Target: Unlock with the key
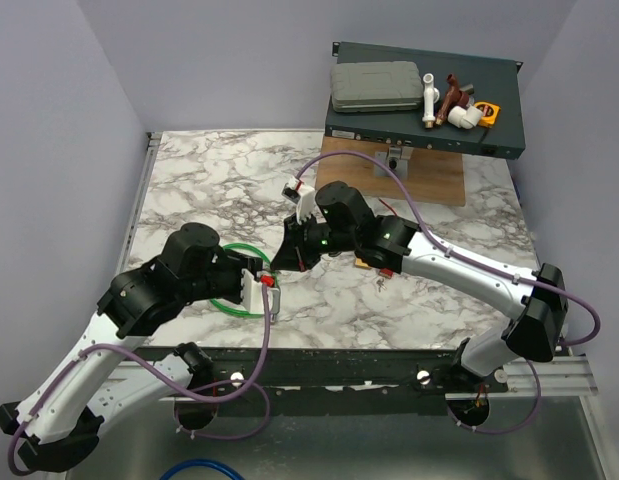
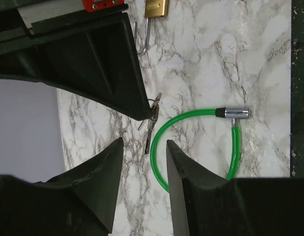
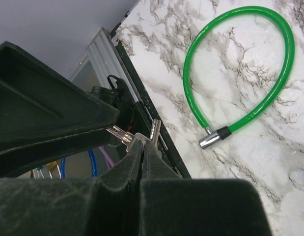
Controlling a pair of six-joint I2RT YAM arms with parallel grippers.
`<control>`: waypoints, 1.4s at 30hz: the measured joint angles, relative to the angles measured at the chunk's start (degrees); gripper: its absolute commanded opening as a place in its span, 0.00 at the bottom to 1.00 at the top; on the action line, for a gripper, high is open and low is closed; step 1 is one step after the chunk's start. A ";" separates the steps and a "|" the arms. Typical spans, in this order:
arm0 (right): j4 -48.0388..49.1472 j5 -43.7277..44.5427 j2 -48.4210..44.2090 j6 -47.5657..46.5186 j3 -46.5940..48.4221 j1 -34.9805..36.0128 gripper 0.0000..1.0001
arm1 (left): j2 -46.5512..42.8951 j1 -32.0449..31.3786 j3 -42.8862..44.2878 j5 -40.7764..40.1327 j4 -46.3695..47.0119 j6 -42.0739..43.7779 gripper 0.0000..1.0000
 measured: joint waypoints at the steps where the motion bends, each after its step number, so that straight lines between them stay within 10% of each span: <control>1: 0.02 -0.09 0.09 0.02 0.02 0.00 0.01 | 0.09 0.00 0.39 0.00 0.17 -0.24 0.39; 10: 0.00 -0.63 0.44 0.35 0.68 0.00 0.01 | 0.26 -0.94 0.61 0.00 0.37 -0.02 0.37; 19: 0.07 -1.16 0.68 0.37 1.01 0.00 0.01 | 0.13 -1.66 0.00 -1.75 0.13 2.43 0.01; 25: 0.52 -1.27 0.87 0.37 1.01 -0.07 0.01 | 0.00 -2.05 -0.39 -2.58 0.04 2.93 0.00; 42: -1.60 4.55 -4.13 -1.20 1.01 -0.61 0.49 | -13.11 -9.03 -15.82 -14.51 14.82 23.37 0.00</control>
